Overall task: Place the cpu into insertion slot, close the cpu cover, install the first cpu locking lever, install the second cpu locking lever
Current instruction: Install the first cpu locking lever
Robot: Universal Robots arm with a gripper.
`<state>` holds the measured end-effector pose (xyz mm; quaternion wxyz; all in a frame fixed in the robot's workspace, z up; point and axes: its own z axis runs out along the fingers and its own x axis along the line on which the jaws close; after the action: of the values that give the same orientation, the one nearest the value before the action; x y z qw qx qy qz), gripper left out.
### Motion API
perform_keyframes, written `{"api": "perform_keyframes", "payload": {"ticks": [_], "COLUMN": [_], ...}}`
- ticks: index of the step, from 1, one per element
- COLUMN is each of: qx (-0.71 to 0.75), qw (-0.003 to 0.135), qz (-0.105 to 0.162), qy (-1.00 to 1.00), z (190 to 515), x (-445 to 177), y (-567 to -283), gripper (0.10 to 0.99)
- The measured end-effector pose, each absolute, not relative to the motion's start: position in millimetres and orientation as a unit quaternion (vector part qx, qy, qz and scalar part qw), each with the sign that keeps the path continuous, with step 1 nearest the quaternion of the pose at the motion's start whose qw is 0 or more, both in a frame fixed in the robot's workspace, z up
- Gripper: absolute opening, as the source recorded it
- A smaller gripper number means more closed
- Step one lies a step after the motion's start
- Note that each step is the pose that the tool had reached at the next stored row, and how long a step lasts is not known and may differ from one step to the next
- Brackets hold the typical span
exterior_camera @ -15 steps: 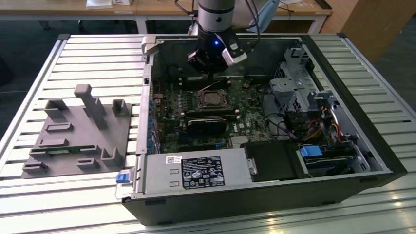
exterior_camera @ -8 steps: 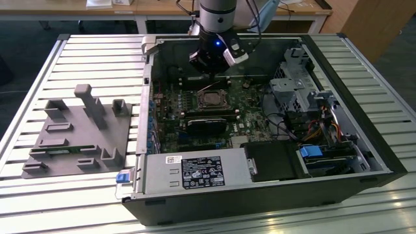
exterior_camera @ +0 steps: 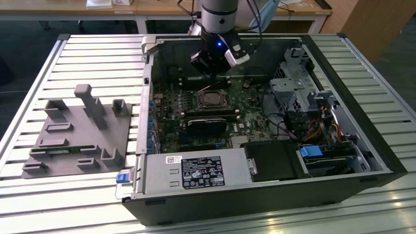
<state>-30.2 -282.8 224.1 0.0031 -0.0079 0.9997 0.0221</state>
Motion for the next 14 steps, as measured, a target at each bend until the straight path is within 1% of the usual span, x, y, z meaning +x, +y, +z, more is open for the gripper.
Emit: {"api": "perform_keyframes", "payload": {"ticks": [14], "qx": [-0.008], "qw": [0.003], "qz": [0.022], "qy": [1.0], "z": [219.5], "x": [-25.9], "y": [-282.1], "gripper": [0.106]}}
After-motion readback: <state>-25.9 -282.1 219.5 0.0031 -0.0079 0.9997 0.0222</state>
